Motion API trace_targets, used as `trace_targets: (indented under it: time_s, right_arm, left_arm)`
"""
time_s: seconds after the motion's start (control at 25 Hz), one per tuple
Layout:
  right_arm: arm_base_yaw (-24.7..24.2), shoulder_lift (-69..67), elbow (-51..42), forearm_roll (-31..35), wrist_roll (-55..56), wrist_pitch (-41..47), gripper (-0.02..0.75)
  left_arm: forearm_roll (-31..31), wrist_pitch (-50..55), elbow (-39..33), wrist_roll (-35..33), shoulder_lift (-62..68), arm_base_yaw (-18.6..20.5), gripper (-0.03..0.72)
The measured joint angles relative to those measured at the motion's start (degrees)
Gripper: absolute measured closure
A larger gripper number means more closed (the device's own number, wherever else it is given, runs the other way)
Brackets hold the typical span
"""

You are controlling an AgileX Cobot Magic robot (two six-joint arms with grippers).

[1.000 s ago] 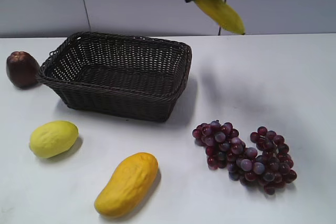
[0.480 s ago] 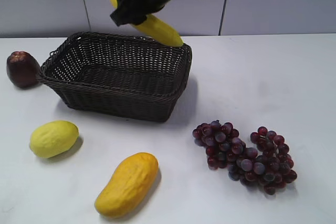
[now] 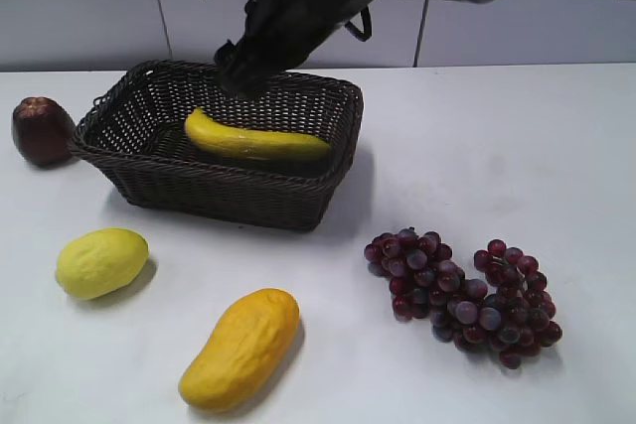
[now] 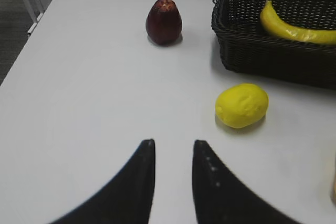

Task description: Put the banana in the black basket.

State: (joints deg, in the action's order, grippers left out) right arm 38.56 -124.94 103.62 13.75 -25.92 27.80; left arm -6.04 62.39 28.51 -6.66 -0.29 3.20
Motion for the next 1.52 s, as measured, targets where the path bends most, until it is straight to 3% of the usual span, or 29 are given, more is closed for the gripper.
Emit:
trace_targets:
  time_s: [0.16,0.48,0.92,1.04,1.24,1.52]
  right_arm:
    - [0.0,0.57,0.26,-0.39,-0.04,2.48,0.094]
    - [-1.29,11.08,3.98,-3.29,0.46,17.98,0.094]
    - [-6.53,26.21,4.2,-14.45,16.72,39.82,0.143]
    - [-7.83,27.79,3.34,-15.81,20.04,41.33,0.155]
    - [-8.15,33.18,-4.09,-16.82,23.62,41.4,0.158]
    - [-8.15,44.44,-25.78,-17.07,27.07,41.24,0.158]
  left_arm:
    - [0.0,0.0,0.0,0.0,0.0,0.0,0.449]
    - [0.0,0.0,0.0,0.0,0.0,0.0,0.449]
    - [0.0,0.0,0.0,0.0,0.0,0.0,0.449]
    - [0.0,0.0,0.0,0.0,0.0,0.0,0.449]
    - [0.0,0.0,0.0,0.0,0.0,0.0,0.449]
    - [0.0,0.0,0.0,0.0,0.0,0.0,0.449]
